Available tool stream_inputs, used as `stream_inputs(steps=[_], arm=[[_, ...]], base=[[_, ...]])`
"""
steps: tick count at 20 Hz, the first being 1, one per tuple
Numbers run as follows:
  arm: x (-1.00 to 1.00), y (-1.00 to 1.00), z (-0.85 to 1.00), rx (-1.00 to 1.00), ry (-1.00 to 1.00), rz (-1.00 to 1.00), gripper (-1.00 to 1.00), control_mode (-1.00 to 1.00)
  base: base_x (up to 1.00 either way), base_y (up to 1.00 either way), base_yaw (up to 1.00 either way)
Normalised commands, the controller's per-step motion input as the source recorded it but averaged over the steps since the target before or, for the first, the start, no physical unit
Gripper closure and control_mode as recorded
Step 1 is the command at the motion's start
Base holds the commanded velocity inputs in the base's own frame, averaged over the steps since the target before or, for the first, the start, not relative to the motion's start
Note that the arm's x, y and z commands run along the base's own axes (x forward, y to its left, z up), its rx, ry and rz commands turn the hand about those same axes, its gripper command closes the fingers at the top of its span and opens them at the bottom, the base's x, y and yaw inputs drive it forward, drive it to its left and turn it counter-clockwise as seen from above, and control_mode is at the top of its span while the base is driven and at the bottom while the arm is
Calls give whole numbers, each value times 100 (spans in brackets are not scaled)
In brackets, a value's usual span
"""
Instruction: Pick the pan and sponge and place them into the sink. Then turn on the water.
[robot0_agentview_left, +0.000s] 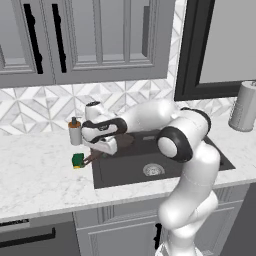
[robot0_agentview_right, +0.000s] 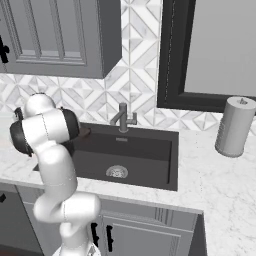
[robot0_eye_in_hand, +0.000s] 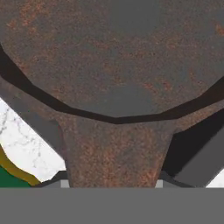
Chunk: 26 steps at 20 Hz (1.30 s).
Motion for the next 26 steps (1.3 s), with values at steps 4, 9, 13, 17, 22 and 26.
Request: stream_inputs(steps=[4,9,13,17,22,26], arm=[[31,-100,-36,0,0,-42,100,-100],[32,-100,-49,0,0,-41,100,-100],[45,-88,-56,0,0,-36,100,-100],[55,-20,-51,0,0,-25,100,-100],[27,3,-32,0,0,-14,100,-100],[28,0,-34,0,0,-12,100,-100]], base=[[0,0,0],[0,0,0],[0,0,0],[0,0,0],[0,0,0],[0,0,0]])
